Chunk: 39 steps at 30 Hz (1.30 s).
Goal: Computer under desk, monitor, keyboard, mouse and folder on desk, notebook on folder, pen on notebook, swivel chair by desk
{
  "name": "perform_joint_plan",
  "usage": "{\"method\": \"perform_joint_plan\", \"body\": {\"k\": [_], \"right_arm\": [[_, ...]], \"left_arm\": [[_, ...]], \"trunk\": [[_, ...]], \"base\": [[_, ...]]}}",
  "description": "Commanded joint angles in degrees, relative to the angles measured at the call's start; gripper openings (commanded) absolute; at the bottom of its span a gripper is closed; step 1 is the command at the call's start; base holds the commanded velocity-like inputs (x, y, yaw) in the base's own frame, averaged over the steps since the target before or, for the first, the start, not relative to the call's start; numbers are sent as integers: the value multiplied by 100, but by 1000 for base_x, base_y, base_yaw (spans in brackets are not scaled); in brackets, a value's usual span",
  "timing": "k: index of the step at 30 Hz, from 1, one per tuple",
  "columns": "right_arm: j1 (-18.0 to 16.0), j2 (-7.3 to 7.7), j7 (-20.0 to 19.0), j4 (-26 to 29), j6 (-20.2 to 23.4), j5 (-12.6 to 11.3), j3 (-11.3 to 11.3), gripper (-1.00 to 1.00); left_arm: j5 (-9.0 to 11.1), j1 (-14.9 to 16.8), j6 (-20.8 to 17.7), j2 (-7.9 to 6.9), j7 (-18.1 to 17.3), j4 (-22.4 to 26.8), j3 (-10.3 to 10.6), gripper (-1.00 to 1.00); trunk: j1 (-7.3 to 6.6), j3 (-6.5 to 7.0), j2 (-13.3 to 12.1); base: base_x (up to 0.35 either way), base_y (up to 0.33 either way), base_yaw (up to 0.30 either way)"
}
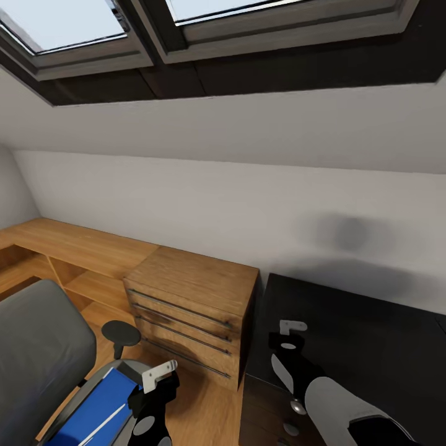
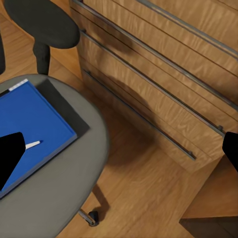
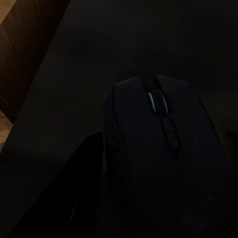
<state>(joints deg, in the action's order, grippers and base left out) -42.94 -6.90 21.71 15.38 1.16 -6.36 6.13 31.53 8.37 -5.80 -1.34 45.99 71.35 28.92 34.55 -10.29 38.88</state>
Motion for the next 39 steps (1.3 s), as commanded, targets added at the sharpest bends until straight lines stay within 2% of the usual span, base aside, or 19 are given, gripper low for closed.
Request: {"method": "perform_joint_plan", "body": {"k": [1, 9, 13, 17, 33, 39], "right_arm": [[-4, 1, 16, 3, 7, -68, 50, -100], [-4, -3, -22, 0, -24, -69, 55, -100], [-4, 1, -94, 0, -34, -71, 56, -100], [-4, 4, -348, 0, -43, -68, 60, -100], [-4, -4, -404, -16, -54, -68, 77, -100], [-4, -4, -405, -17, -55, -68, 89, -100]], "left_arm": [[11, 7, -35, -7, 42, 10, 17, 100], [11, 7, -35, -7, 47, 13, 3, 100], [11, 7, -29, -7, 49, 23, 0, 100], [11, 7, -27, -7, 50, 27, -1, 100], [11, 7, -27, -21, 50, 179, -9, 100], [11, 7, -27, -24, 50, 185, -10, 100]], "trunk": [[24, -28, 50], [200, -172, 371], [200, -172, 371], [200, -172, 371], [200, -172, 371], [332, -279, 611]], "base": [[0, 0, 0], [0, 0, 0], [0, 0, 0], [0, 0, 0], [0, 0, 0], [0, 0, 0]]}}
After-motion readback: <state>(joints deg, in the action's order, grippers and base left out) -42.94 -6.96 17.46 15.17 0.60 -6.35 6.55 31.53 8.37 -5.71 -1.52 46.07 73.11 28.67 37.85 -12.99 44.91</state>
